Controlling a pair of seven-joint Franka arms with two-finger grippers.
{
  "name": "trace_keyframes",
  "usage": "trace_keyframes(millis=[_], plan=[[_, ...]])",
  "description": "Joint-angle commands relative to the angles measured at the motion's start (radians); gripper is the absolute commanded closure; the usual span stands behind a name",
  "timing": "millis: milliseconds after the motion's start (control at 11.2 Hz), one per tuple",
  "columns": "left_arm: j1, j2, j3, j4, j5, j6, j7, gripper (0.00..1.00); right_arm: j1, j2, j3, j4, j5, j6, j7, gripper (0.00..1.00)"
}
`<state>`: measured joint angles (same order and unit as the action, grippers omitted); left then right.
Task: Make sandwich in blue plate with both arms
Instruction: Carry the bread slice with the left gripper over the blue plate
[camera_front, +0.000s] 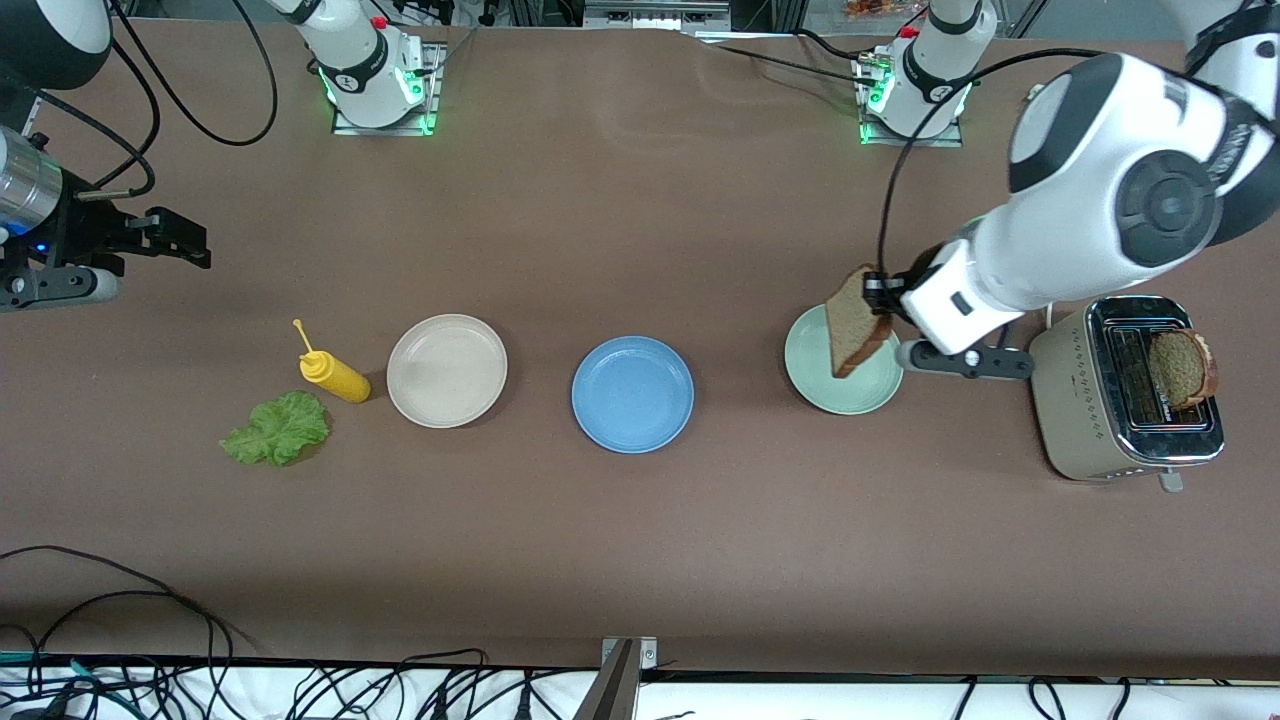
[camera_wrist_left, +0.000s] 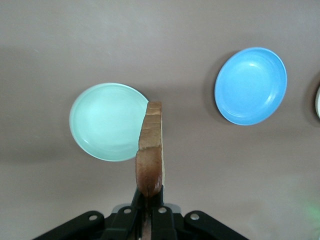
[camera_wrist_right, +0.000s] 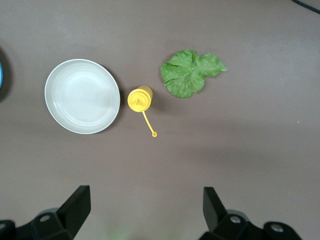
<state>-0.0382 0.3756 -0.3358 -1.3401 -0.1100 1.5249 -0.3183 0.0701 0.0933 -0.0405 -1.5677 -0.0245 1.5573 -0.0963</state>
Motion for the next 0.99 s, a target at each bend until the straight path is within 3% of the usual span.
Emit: trace_keyframes(millis=[0,448,897], plan=[[0.003,0.063,-0.072,0.018,0.018,0.026,-0.079,1.0,0.002,-0.014,-0.001,-0.009,-0.002,-0.011,-0.003,0.0],[-0.002,0.181,-0.212,0.018,0.013,0.182,-0.185,1.0,0.002,-0.014,-0.002,-0.009,-0.002,-0.011,-0.003,0.0],[-0.023,0.307,-0.295,0.013,0.016,0.357,-0.22,1.0,0.002,-0.014,-0.002,-0.008,-0.002,-0.011,-0.003,0.0]])
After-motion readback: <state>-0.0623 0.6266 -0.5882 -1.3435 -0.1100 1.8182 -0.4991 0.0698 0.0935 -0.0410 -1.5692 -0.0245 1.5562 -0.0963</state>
